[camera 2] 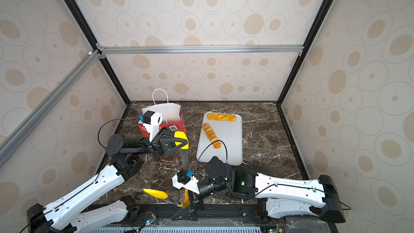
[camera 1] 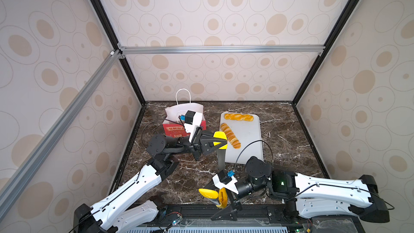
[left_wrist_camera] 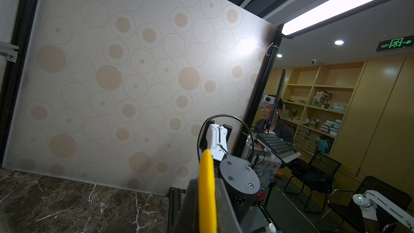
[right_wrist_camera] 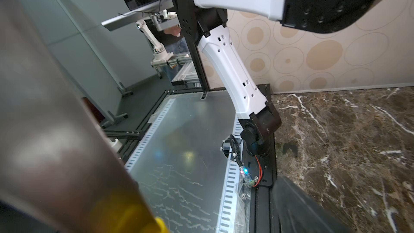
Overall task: Pack bread into a paper bag
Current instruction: Adjust the clamp.
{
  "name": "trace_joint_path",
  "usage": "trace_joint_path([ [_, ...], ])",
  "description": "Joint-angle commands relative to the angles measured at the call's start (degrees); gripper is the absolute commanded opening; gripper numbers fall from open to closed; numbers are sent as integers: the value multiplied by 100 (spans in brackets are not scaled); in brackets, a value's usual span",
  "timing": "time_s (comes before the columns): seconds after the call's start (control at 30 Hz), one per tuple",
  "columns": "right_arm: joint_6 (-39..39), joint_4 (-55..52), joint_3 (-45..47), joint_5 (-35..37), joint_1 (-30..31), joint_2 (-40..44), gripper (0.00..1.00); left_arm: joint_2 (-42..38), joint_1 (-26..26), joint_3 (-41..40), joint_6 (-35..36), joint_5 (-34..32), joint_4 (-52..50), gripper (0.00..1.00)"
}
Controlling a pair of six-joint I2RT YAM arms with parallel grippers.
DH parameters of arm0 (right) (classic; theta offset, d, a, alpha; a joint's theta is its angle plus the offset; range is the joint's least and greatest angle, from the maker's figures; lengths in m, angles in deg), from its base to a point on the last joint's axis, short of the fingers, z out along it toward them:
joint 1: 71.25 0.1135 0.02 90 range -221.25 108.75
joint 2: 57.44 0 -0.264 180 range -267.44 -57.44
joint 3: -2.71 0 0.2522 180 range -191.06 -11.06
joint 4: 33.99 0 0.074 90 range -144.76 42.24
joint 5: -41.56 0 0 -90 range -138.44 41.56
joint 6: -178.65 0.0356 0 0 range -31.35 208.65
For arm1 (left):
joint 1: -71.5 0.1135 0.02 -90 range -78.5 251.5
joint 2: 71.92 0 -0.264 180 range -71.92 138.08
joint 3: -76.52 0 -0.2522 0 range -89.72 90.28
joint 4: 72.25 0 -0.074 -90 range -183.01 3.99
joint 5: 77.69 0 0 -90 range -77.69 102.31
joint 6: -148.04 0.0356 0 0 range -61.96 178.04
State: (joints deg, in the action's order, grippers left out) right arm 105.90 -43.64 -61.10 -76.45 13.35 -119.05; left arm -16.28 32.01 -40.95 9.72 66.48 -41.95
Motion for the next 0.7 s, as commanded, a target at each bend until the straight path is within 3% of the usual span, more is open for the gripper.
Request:
trace_joint_path([
  [0.0,-150,-165,-23,964,212,-93,100,-91,26,50,481,-580,-268,0],
  [0.3,78,-300,-65,2308,250,130,100,-322,27,-349,421,-832,-81,0],
  [0.67,89,-297,-125,2511,250,179,99,-409,23,-745,76,-866,430,0],
])
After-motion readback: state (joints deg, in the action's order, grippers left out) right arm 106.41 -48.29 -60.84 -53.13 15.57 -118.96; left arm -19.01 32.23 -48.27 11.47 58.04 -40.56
